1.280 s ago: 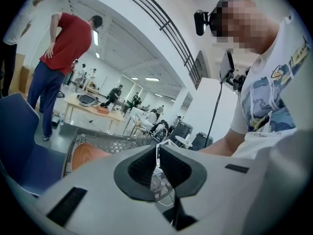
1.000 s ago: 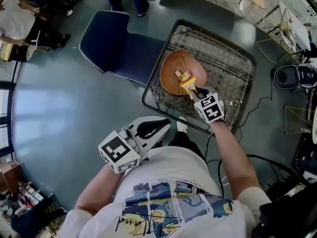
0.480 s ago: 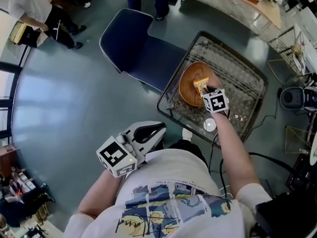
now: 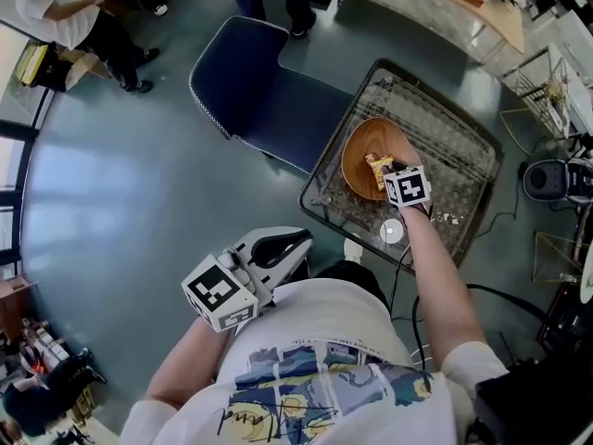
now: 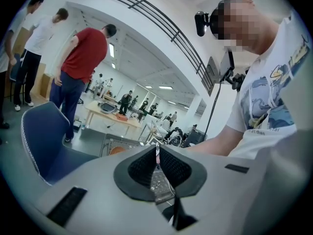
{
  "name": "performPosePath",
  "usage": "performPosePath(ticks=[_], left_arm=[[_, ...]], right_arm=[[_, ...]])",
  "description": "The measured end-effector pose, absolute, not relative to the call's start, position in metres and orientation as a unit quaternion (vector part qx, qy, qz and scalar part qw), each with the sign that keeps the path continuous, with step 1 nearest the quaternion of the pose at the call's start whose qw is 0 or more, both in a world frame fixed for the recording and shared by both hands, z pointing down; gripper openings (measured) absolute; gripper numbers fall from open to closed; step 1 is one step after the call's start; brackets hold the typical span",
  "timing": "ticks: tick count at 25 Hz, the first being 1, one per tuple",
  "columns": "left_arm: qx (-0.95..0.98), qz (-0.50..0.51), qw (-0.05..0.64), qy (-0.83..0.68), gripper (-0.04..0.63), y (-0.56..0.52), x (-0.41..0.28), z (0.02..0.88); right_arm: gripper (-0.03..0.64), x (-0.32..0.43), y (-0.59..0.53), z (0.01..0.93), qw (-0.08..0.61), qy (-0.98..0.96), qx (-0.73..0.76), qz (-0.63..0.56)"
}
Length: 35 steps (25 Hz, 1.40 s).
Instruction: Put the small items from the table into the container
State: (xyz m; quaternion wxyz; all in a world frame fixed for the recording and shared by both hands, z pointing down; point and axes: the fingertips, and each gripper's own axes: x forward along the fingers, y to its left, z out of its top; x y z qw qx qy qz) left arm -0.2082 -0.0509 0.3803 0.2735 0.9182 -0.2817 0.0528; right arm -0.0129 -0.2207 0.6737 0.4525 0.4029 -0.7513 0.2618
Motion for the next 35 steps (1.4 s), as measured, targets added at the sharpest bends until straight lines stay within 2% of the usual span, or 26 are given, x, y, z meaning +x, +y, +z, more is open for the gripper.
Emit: performPosePath(ticks=[16,22,35], left_arm=[[0.944,0.042,0.256,-0.206,0.011,-0.033,-0.201,0.384],[0.950,0.039,0.262,-0.166,0.011,-0.012,-0.191,0.376],[0.963,0.072,0.221,-0.140,0.009,0.011,-0.150,0.359]], right_arm=[[0.075,-0.013,-0.133,0.582,0.357,-0.797,0.430,0.229],[0.028,-0.026,-0.066,0.520,0.307,-0.815,0.435,0.229],[0.009,-0.033,-0.010,0.441,0.227,-0.860,0.420,0.184]])
